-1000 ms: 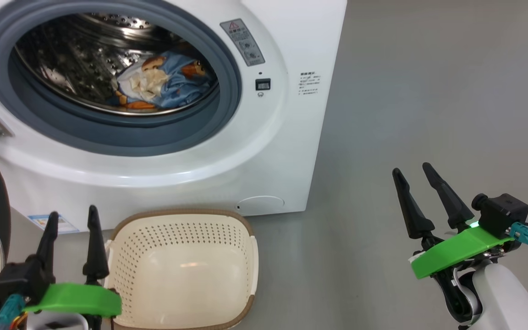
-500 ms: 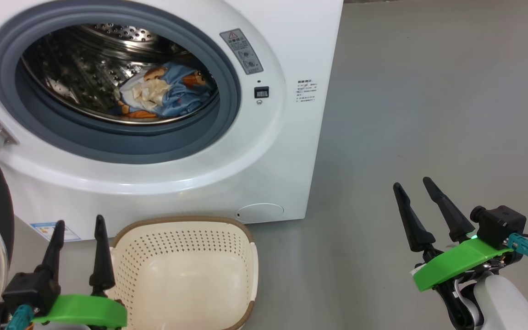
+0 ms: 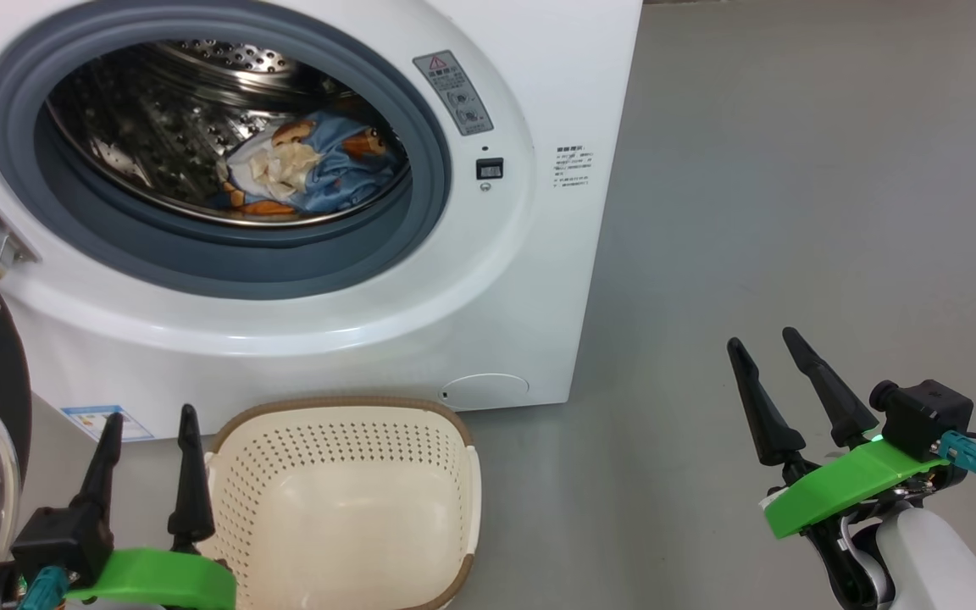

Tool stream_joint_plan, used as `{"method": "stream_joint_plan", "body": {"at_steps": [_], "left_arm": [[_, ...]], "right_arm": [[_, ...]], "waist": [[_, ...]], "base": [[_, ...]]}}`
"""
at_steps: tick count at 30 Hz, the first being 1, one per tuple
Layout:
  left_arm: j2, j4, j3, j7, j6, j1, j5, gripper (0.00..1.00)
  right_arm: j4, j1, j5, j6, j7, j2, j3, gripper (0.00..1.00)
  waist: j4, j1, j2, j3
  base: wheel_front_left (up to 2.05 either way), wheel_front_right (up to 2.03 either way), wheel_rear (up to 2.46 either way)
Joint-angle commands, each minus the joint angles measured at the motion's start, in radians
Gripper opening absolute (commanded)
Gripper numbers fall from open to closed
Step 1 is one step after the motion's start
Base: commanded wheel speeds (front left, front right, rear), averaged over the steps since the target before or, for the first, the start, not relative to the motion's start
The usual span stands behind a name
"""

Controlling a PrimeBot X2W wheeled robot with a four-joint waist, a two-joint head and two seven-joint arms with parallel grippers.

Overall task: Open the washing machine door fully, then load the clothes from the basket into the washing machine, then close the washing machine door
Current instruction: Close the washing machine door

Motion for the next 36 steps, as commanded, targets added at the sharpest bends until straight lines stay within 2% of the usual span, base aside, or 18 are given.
{"method": "stream_joint_plan", "body": {"at_steps": [1,21,36], "left_arm": [[0.013,-0.019,0.030,-0.006,-0.001,-0.024,0.008,1.00],[0.012,-0.035,0.047,-0.006,-0.008,-0.028,0.000,1.00],[0.011,-0.052,0.044,-0.006,-0.017,-0.025,0.002,1.00]], "right_arm": [[-0.020,0.002,-0.010,0.002,-0.005,-0.011,0.021,1.00],[-0.020,-0.007,-0.005,0.002,-0.005,-0.008,0.023,1.00],[-0.024,-0.004,-0.008,0.002,-0.005,-0.004,0.013,1.00]], "waist": [[0.001,0.0000,0.0000,0.000],[-0.011,0.0000,0.0000,0.007],[-0.014,0.0000,0.0000,0.015]], "base": [[0.00,0.00,0.00],[-0.09,0.06,0.03],[-1.40,1.30,0.10]]}}
